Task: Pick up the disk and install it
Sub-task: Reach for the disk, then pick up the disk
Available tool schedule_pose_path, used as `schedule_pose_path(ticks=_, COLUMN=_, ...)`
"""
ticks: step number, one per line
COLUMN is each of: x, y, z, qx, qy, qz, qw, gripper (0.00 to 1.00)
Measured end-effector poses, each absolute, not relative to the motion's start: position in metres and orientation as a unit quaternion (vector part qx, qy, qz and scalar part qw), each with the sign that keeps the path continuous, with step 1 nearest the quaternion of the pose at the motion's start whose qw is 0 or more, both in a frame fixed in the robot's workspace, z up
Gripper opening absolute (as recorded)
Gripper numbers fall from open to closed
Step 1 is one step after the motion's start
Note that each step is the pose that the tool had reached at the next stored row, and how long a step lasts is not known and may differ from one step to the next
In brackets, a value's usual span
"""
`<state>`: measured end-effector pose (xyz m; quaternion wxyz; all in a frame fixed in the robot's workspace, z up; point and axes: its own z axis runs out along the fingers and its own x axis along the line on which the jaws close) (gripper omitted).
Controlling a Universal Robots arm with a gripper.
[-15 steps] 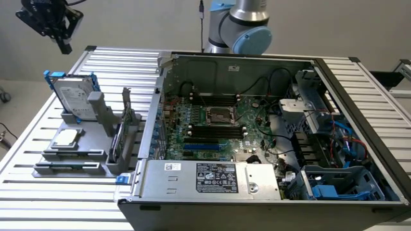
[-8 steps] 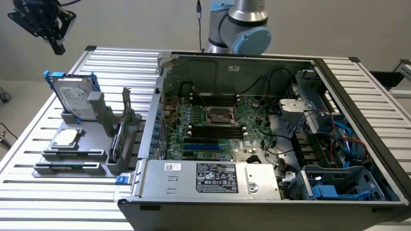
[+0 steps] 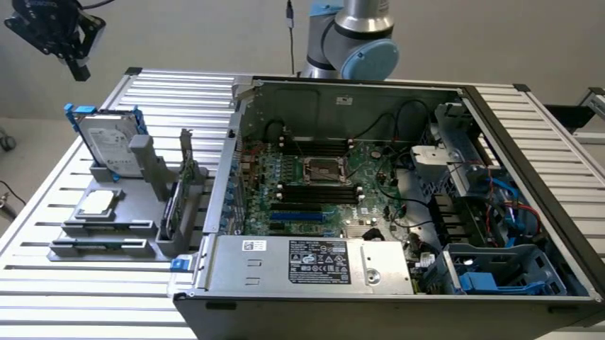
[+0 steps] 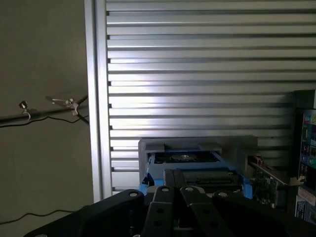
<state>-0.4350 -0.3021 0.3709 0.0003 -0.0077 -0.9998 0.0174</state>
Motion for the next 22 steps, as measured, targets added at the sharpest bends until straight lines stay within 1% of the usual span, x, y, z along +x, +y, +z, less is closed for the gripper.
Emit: schedule_pose_path(ticks=22, x=-0.4364, y=-0.3037, z=0.3707, qx=-0.003, qy=-1.000, qz=0.017, qw=0.000, gripper=0.11)
